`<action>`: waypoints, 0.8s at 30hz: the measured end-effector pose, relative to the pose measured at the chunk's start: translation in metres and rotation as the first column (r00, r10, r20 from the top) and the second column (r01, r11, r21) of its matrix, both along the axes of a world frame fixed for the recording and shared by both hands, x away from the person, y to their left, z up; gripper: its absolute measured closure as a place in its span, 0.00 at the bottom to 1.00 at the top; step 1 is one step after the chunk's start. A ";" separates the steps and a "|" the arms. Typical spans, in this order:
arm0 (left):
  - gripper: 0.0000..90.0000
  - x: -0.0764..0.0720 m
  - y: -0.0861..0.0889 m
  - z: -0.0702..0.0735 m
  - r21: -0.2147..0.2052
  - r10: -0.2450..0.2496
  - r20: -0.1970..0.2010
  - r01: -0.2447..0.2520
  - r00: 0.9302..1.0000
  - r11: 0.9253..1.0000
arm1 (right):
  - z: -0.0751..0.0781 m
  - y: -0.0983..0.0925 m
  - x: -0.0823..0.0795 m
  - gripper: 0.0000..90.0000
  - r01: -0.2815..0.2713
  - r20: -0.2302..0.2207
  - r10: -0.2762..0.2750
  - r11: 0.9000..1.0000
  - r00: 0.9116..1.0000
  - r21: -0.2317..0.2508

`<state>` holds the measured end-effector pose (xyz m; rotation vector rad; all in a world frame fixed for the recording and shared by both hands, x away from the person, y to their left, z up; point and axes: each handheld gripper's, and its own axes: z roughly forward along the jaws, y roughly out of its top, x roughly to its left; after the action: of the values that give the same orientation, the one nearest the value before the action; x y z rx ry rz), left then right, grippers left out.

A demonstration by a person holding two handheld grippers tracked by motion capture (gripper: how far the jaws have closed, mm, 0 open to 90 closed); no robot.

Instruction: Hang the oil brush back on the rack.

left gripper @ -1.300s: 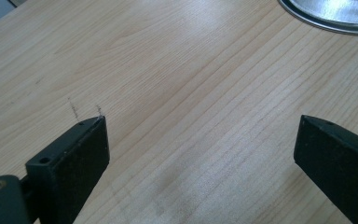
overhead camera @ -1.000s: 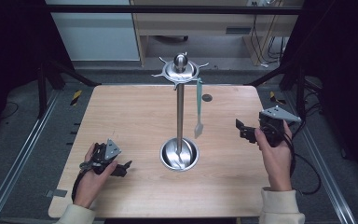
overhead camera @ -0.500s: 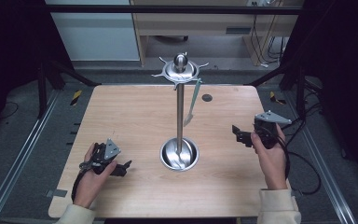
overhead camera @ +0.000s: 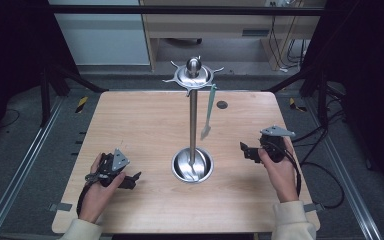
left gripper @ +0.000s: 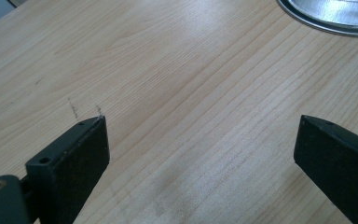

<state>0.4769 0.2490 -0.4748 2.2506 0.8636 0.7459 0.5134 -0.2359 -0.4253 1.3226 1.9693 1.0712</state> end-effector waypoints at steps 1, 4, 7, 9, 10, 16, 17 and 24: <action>0.03 0.000 0.000 0.000 0.002 0.000 -0.001 0.000 1.000 1.000 | -0.002 0.001 0.001 0.11 -0.006 -0.001 0.006 1.000 1.000 -0.002; 0.03 0.000 0.000 0.000 0.001 0.000 -0.001 0.000 1.000 1.000 | -0.008 0.002 0.002 0.11 -0.013 -0.011 0.013 1.000 1.000 -0.009; 0.03 0.000 0.000 0.000 0.001 0.000 0.000 0.000 1.000 1.000 | -0.014 0.004 0.003 0.11 -0.015 -0.030 0.015 1.000 0.999 -0.010; 0.03 0.000 0.000 0.000 0.001 -0.001 -0.002 0.001 1.000 1.000 | -0.019 0.004 0.004 0.11 -0.023 -0.033 0.022 1.000 0.999 -0.011; 0.03 0.000 0.000 0.000 0.001 0.000 -0.002 0.000 1.000 1.000 | -0.020 0.004 0.005 0.11 -0.025 -0.042 0.025 1.000 0.999 -0.016; 0.03 0.000 -0.001 0.000 0.005 0.000 -0.004 0.000 1.000 1.000 | -0.031 0.007 0.006 0.11 -0.038 -0.064 0.036 0.999 0.997 -0.030; 0.03 0.000 -0.001 0.000 0.005 0.001 -0.004 -0.001 1.000 1.000 | -0.033 0.008 0.007 0.11 -0.041 -0.069 0.039 0.998 0.997 -0.036; 0.03 0.000 -0.001 0.000 0.006 0.000 -0.005 0.000 1.000 1.000 | -0.045 0.013 0.009 0.11 -0.057 -0.098 0.052 0.997 0.994 -0.046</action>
<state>0.4770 0.2484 -0.4753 2.2594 0.8645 0.7439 0.5222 -0.2226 -0.4699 1.3241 2.1002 0.9942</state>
